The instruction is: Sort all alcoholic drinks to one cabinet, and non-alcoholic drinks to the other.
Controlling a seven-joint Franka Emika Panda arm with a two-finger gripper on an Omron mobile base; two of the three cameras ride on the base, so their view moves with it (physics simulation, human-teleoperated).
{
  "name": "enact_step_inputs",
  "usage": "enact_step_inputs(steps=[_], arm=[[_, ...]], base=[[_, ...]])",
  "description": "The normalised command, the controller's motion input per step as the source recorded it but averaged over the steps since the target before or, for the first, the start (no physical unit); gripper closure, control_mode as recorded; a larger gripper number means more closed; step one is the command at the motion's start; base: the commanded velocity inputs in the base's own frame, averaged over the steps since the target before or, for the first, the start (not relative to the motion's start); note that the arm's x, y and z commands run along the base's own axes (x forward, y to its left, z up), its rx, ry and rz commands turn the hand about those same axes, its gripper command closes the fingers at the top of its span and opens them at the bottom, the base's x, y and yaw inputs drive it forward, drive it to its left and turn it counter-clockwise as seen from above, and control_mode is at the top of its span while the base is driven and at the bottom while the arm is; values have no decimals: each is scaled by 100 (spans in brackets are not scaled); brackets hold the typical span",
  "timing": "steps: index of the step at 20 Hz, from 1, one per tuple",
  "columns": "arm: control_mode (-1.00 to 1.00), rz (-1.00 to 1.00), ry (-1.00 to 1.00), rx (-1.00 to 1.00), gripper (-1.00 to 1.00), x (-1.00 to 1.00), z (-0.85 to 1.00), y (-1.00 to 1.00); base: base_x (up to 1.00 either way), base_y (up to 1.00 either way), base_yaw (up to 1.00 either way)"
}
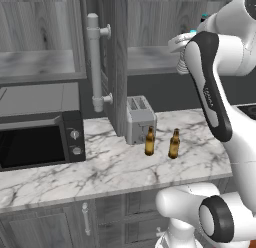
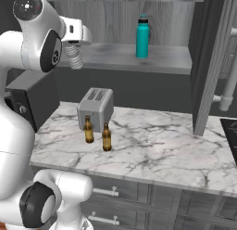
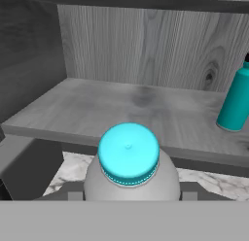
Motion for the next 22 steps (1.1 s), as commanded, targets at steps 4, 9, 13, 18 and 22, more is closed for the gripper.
enact_step_inputs(steps=[4,9,13,18,22], arm=[[-100,0,0,0,100,16,0,0],[-100,0,0,0,100,15,0,0],[-100,0,0,0,100,13,0,0],[-100,0,0,0,100,11,-1,0],[-100,0,0,0,100,12,0,0]], base=[[0,0,0],[0,0,0],[0,0,0],[0,0,0],[0,0,0]])
